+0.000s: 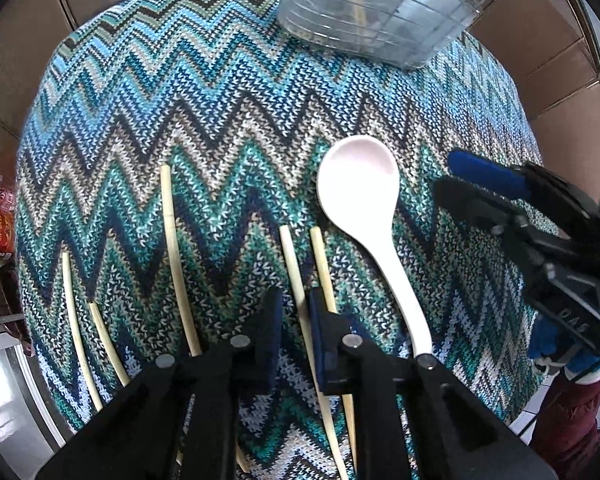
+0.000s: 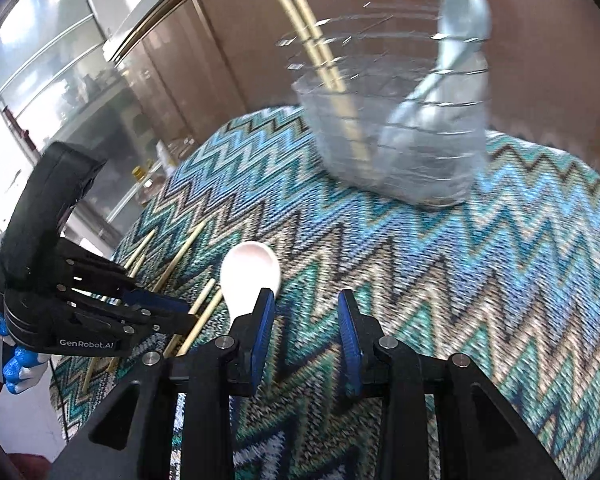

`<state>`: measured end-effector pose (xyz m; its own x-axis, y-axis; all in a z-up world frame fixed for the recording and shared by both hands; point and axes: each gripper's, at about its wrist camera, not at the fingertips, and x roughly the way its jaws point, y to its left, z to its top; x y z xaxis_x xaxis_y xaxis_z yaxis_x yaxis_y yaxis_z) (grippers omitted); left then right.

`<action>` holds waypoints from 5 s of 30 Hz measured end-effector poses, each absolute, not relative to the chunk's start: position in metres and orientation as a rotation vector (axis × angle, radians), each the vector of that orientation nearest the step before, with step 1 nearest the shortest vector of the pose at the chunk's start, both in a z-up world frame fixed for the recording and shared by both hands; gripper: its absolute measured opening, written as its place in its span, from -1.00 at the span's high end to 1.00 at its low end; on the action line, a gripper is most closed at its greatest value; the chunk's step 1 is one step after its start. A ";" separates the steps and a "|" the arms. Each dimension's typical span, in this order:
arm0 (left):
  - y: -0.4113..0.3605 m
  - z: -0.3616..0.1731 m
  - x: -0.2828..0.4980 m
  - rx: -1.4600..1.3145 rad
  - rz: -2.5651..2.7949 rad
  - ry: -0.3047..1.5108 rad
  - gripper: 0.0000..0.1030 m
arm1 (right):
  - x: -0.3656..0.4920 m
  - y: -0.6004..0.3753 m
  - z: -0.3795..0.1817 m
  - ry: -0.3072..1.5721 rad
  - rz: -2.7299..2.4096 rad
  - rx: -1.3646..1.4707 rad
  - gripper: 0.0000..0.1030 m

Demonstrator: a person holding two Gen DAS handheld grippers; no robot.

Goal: Organize utensils
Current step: 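Grasp the last white spoon with the right tool and lift it, then grasp and lift a chopstick with the left tool while the right tool holds the spoon, then carry spoon and chopstick over the wire holder and open both tools to drop them, then raise both open tools away from the wire holder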

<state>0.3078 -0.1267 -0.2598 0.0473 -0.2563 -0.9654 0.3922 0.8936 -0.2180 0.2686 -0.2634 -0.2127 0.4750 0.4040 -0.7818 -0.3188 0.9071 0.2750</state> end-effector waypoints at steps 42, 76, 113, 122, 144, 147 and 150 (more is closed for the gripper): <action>-0.058 -0.200 0.231 -0.018 -0.473 1.137 0.91 | 0.231 -0.251 -0.161 0.874 0.501 -0.019 0.88; -0.087 0.014 0.260 -0.206 -0.525 0.563 0.91 | 0.216 -0.318 -0.022 0.386 0.094 0.044 0.88; -0.123 -0.035 0.338 -0.182 -0.259 0.257 0.51 | 0.317 -0.304 -0.087 0.283 -0.013 -0.100 0.51; -0.092 -0.014 0.280 -0.122 -0.214 0.265 0.45 | 0.270 -0.298 -0.062 0.281 -0.016 -0.079 0.50; -0.043 0.009 0.124 -0.035 -0.139 0.208 0.11 | 0.127 -0.264 -0.019 0.262 0.045 -0.026 0.24; -0.037 0.010 0.111 -0.029 -0.129 0.206 0.10 | 0.111 -0.260 -0.018 0.258 0.050 -0.021 0.17; -0.032 0.010 0.103 -0.025 -0.120 0.206 0.08 | 0.101 -0.256 -0.017 0.255 0.053 -0.021 0.10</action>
